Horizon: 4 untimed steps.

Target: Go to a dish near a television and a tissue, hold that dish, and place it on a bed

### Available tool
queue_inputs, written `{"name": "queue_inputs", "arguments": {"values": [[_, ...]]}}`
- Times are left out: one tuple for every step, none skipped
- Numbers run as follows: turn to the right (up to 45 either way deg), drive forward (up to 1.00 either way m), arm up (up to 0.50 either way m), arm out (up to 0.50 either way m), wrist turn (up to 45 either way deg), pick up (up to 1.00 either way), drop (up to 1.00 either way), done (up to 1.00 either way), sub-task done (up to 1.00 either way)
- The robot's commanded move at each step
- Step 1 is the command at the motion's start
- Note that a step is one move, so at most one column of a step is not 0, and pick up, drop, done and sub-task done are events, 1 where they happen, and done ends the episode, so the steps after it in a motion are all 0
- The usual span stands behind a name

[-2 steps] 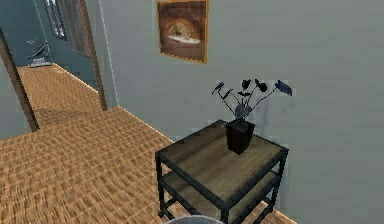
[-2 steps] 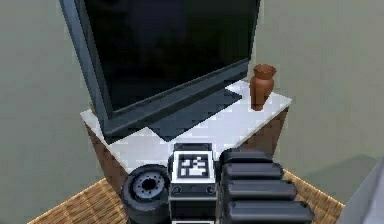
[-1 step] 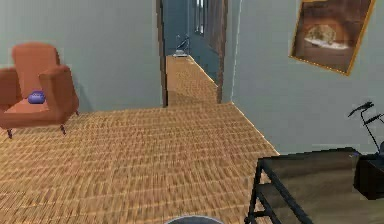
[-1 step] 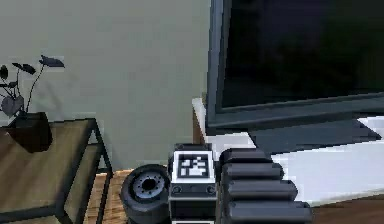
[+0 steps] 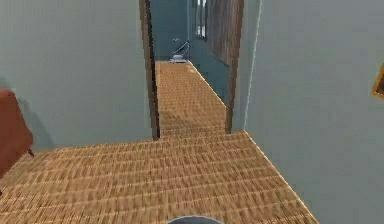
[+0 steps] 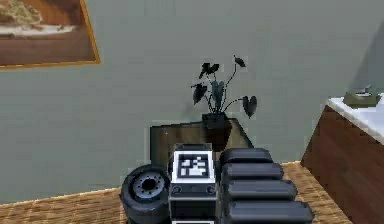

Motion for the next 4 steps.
{"name": "queue_inputs", "arguments": {"values": [[0.0, 1.0, 0.0, 0.0, 0.0, 0.0, 0.0, 0.0, 0.0], [0.0, 1.0, 0.0, 0.0, 0.0, 0.0, 0.0, 0.0, 0.0], [0.0, 0.35, 0.0, 0.0, 0.0, 0.0, 0.0, 0.0, 0.0], [-12.0, 0.0, 0.0, 0.0, 0.0, 0.0, 0.0, 0.0, 0.0]]}}
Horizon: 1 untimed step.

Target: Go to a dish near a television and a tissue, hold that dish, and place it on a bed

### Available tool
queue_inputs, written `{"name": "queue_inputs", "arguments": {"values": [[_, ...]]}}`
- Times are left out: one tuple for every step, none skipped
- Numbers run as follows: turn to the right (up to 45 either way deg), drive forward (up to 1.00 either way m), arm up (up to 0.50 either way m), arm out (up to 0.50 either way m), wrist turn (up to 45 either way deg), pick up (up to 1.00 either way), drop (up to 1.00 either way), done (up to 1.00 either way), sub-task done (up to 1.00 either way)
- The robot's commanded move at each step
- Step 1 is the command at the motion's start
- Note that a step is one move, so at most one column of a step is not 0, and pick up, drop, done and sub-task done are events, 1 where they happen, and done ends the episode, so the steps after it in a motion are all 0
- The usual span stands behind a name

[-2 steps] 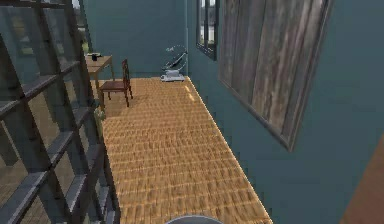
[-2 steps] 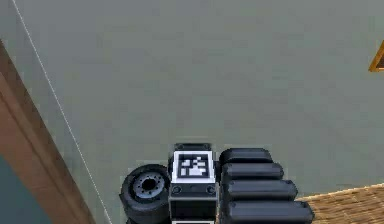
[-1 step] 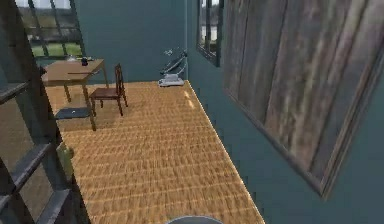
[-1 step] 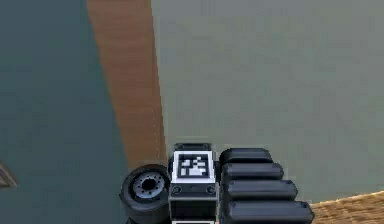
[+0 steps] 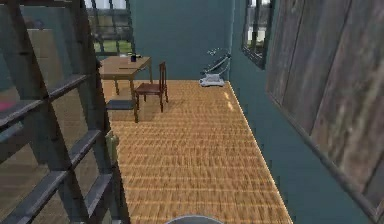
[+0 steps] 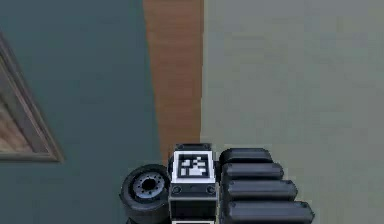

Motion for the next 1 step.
{"name": "queue_inputs", "arguments": {"values": [[0.0, 1.0, 0.0, 0.0, 0.0, 0.0, 0.0, 0.0, 0.0]]}}
